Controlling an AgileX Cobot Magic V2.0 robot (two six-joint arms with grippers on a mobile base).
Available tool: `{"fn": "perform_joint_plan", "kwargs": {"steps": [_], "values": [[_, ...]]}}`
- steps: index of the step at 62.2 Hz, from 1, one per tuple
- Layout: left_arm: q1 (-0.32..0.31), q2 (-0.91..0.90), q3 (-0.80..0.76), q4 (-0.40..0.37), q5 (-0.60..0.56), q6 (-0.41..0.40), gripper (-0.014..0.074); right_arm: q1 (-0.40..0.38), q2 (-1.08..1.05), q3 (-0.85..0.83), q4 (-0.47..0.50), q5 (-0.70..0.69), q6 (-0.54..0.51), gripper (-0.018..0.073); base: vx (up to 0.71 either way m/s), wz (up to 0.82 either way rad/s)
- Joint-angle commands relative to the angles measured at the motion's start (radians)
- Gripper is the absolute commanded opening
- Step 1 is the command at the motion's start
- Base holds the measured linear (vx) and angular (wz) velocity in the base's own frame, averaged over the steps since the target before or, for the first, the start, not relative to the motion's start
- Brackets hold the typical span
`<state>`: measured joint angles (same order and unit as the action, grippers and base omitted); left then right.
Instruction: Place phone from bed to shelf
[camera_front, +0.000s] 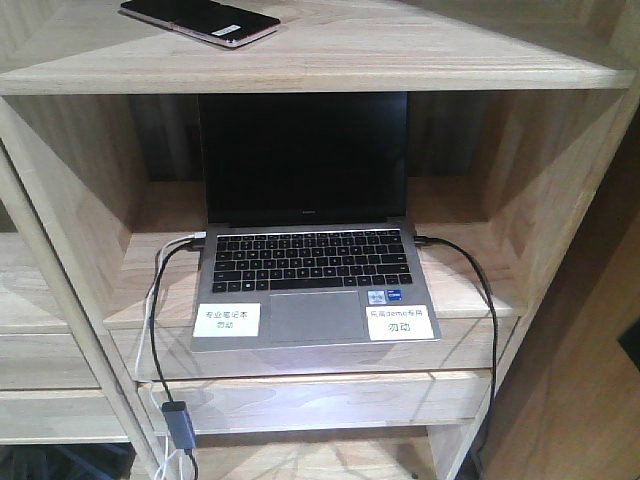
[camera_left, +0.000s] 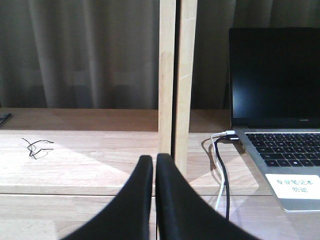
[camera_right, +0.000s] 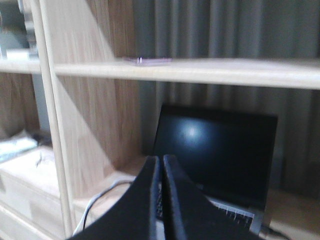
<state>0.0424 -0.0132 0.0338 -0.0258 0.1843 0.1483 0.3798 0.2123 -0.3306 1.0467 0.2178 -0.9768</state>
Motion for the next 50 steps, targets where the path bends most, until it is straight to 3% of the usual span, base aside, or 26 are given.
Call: {"fn": "perform_joint_plan", "kwargs": {"steps": [1, 42, 50], "values": [[-0.004, -0.013, -0.021, -0.009, -0.072, -0.006, 0.0001, -0.001, -0.009, -0.023, 0.016, -0.050, -0.004, -0.0006, 0.00, 0.00], [-0.004, -0.013, -0.021, -0.009, -0.072, -0.006, 0.0001, -0.001, -0.011, -0.023, 0.017, -0.058, -0.001, -0.0006, 0.00, 0.00], [-0.004, -0.013, -0.021, -0.009, -0.072, -0.006, 0.0001, -0.001, -0.011, -0.023, -0.049, -0.059, 0.045, -0.0006, 0.00, 0.00]]}}
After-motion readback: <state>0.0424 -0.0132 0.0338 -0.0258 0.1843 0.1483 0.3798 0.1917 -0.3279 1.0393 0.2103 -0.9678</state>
